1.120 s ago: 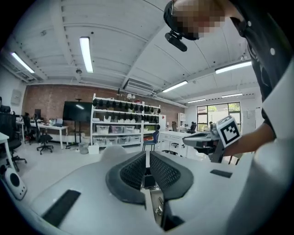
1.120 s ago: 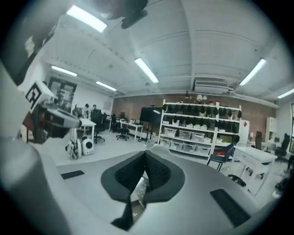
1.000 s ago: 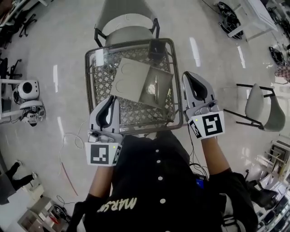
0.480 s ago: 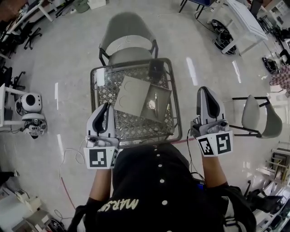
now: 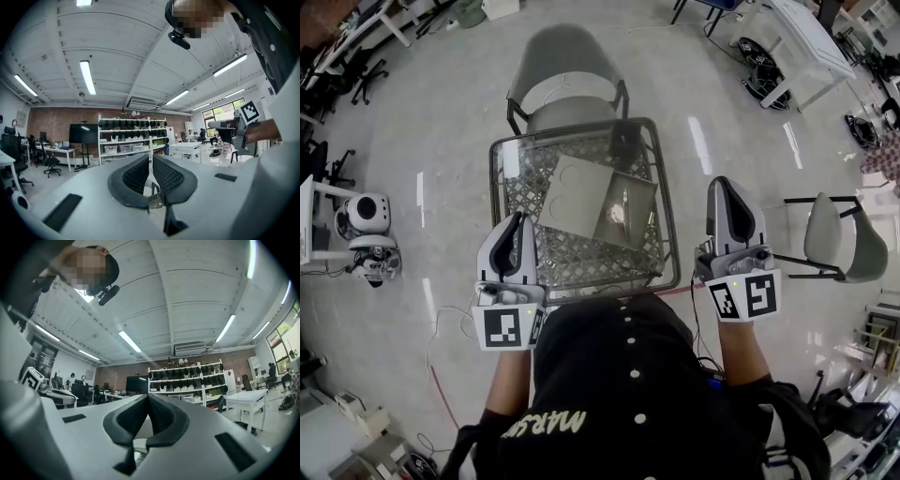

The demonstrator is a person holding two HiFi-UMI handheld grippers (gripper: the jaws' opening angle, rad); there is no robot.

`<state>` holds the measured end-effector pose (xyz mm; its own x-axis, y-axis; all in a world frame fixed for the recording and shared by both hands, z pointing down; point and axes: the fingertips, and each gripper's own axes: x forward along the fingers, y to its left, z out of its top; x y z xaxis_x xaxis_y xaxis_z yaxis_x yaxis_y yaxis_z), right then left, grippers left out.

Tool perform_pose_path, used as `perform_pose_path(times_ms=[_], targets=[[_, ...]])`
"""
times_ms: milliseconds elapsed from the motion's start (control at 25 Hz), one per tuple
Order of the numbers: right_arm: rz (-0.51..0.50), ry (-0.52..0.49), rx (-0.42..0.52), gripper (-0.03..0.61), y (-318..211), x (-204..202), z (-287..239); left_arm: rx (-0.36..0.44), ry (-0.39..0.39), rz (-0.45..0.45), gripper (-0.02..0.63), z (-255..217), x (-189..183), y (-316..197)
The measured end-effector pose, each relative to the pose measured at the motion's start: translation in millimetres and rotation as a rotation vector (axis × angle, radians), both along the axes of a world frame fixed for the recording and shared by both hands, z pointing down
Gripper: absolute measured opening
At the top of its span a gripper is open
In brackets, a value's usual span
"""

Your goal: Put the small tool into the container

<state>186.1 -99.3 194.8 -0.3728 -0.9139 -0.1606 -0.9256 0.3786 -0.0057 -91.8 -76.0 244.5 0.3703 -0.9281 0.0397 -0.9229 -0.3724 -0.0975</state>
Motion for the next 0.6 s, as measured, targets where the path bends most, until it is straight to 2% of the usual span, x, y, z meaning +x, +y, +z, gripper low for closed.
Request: perform_pose_path(times_ms=[600], targets=[[-0.028, -0.001, -0.006, 0.014, -0.5, -14.1, 5.6, 0.008, -0.004, -0.006, 0.046, -1.1, -0.3, 5.5]])
